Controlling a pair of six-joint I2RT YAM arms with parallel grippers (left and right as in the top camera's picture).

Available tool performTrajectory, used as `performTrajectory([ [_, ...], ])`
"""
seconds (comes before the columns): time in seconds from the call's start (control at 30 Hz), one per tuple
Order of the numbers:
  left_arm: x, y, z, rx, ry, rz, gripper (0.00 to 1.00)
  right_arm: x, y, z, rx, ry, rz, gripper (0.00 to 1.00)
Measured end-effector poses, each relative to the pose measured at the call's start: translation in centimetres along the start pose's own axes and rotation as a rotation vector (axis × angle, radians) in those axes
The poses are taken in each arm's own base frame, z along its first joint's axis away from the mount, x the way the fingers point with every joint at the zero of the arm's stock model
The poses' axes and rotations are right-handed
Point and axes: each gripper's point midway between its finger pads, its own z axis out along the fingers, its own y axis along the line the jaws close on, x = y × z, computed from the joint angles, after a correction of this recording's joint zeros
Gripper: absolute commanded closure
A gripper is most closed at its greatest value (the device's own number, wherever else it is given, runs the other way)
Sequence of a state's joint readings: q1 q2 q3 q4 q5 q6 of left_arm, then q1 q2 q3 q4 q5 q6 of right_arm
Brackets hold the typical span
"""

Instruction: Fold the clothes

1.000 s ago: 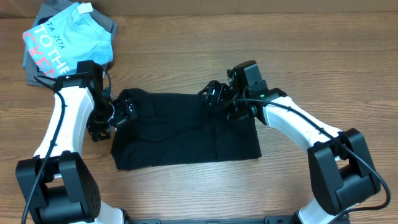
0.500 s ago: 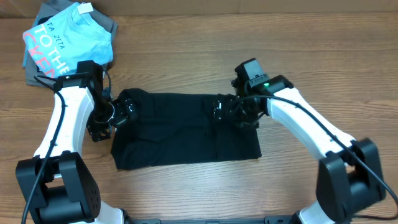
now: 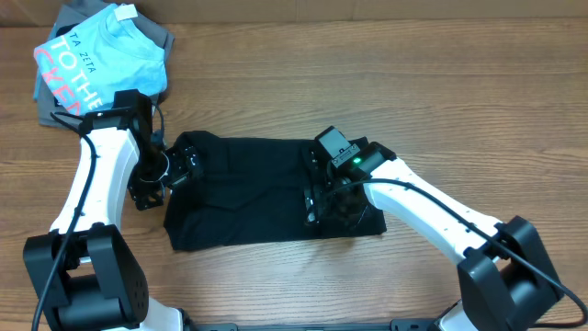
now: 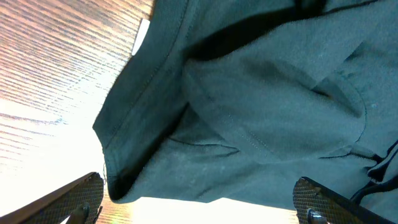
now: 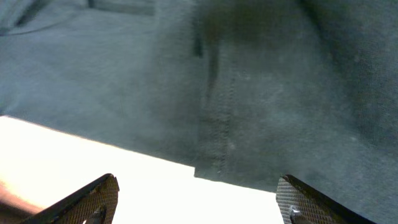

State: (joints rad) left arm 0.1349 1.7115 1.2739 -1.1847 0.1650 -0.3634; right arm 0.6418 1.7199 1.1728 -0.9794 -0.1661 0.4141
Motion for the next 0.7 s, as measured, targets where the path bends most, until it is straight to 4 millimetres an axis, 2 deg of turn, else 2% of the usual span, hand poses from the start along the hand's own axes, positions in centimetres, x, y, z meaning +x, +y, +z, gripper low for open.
performTrajectory([
  [0.3,0.0,0.0,0.0,0.000,0.001,-0.001,0.00,0.1,-1.3,2.5,0.072,0.048,0.056,0.19],
  [0.47,0.0,0.0,0.0,0.000,0.001,0.000,0.00,0.2,-0.5,2.9,0.063,0.042,0.050,0.20],
  [0.57,0.0,0.0,0.0,0.000,0.001,0.000,0.00,0.3,0.1,3.1,0.055,0.037,0.046,0.26],
  [0.7,0.0,0.0,0.0,0.000,0.001,0.000,0.00,0.9,-0.3,3.6,0.062,0.049,0.062,0.24],
])
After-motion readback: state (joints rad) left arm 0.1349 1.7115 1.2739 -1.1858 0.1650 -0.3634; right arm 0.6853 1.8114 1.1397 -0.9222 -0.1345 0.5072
